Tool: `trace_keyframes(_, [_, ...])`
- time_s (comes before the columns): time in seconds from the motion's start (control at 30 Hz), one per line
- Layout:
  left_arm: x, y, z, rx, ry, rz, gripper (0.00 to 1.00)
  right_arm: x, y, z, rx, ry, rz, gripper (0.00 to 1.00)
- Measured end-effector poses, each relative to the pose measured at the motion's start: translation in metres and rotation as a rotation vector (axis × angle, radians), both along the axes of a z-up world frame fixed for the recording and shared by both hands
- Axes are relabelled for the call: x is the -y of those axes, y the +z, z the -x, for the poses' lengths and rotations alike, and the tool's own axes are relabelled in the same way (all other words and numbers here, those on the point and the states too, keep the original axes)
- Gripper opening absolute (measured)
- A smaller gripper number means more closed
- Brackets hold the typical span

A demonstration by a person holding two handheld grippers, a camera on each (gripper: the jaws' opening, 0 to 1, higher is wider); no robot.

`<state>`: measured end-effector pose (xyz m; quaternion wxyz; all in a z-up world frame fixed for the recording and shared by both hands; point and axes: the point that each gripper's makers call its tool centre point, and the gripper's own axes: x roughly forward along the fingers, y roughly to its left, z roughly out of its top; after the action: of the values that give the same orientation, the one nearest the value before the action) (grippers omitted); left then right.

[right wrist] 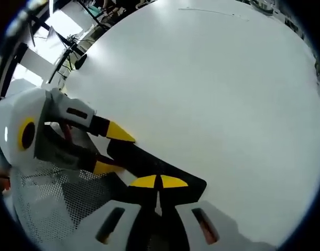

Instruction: Press the specified remote control buttons in sequence, fully releasing each button before pressing the next.

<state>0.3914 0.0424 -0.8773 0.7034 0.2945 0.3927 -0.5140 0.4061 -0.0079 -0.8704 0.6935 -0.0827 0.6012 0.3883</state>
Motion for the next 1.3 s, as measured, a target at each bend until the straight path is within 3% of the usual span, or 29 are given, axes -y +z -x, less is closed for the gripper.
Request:
trace_keyframes(0.27, [0.0,0.0,-0.001,-0.005,-0.005,0.004,0.24,-0.001,0.0,0.001,0.026,0.082,0.023,0.0])
trace_keyframes(0.8, [0.0,0.0,-0.001,-0.009,0.018,0.027,0.24,0.007,0.0,0.002,-0.021,0.07,0.002,0.0])
trace_keyframes(1.1, [0.0,0.0,-0.001,-0.016,0.014,0.035,0.24,0.014,0.0,0.006,-0.089,0.062,0.012,0.0])
trace_keyframes(1.3, [0.001,0.0,-0.001,-0.007,0.003,0.03,0.24,0.015,0.0,0.007,-0.084,0.062,0.016,0.0])
